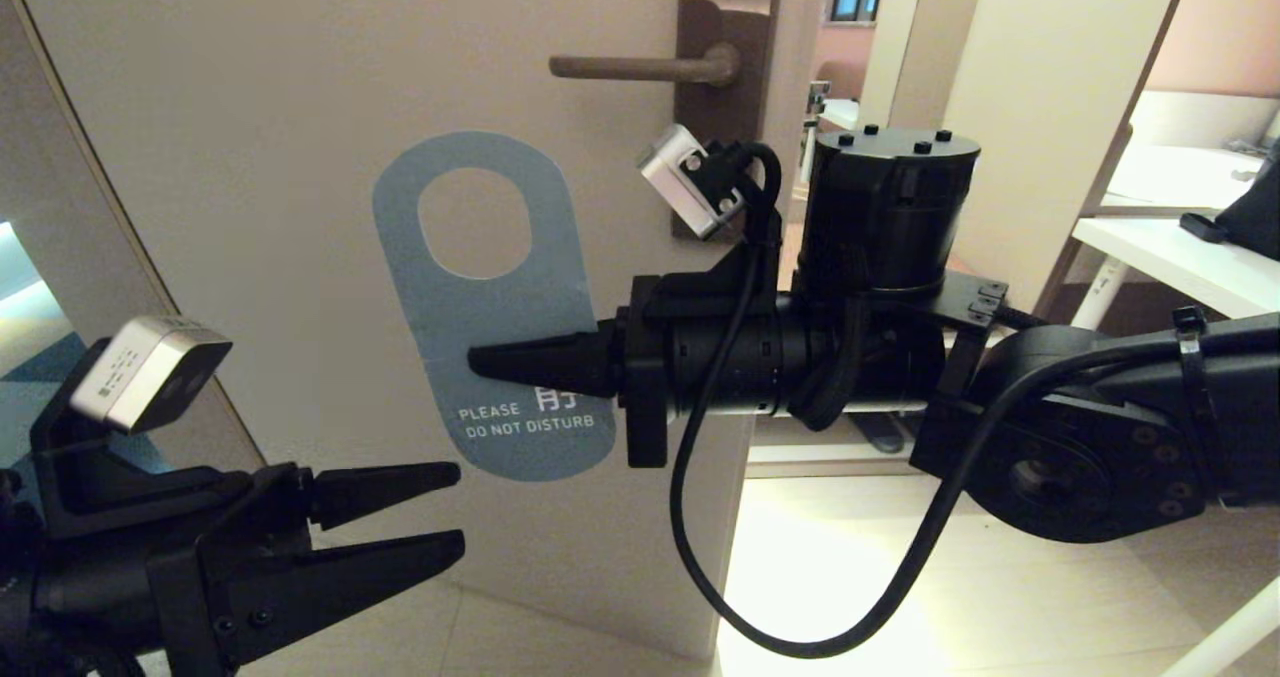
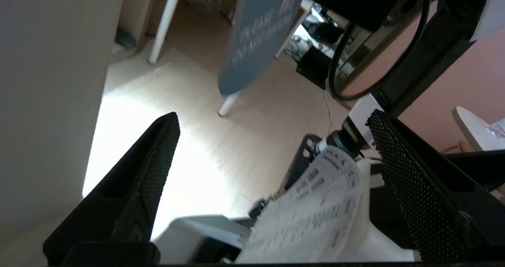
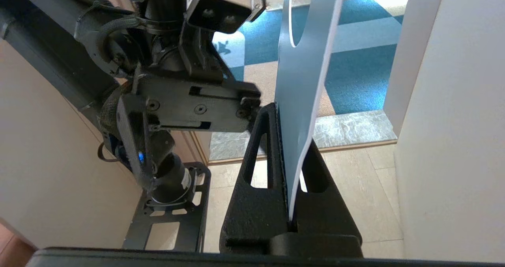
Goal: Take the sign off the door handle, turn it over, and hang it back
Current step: Hand it to the other hand
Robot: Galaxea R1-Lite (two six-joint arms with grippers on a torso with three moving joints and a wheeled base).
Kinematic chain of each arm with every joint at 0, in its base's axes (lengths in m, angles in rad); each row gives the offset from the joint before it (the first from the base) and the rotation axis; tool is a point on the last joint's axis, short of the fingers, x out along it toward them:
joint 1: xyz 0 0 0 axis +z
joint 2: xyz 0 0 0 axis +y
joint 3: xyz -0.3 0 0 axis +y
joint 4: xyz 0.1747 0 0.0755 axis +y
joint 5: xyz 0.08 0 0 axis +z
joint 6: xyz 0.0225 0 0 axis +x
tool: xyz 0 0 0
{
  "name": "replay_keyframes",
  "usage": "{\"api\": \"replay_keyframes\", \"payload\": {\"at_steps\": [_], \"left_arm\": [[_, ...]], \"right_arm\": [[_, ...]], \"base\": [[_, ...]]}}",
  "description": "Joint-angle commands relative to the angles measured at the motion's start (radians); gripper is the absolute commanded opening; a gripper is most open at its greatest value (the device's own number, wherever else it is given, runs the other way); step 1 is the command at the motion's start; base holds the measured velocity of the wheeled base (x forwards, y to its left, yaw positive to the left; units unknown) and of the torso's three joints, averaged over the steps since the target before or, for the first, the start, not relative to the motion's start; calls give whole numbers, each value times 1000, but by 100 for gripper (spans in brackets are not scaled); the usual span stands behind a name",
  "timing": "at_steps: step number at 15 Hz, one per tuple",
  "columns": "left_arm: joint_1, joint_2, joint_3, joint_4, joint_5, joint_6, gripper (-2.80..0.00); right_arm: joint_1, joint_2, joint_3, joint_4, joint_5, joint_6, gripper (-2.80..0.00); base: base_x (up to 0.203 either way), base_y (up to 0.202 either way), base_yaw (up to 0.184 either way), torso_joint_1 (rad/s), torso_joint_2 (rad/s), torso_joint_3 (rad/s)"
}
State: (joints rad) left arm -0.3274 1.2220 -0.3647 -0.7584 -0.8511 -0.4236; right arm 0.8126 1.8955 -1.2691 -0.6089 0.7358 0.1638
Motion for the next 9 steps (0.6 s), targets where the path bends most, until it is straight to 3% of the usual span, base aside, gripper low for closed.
{"api": "replay_keyframes", "payload": {"at_steps": [1,4,9], "left_arm": [[-2,32,-1,-51,-5,-3,0],[-4,108,2,-221,-5,-8,0],[-24,116,0,-243,-5,-9,0]], "right_arm": [[0,-1,-11,-3,7,7,-280],[2,3,-15,-3,7,14,-280],[6,21,-44,-3,48,83,-280]], "base": [[0,0,0,0,0,0],[0,0,0,0,0,0],[0,0,0,0,0,0]]}}
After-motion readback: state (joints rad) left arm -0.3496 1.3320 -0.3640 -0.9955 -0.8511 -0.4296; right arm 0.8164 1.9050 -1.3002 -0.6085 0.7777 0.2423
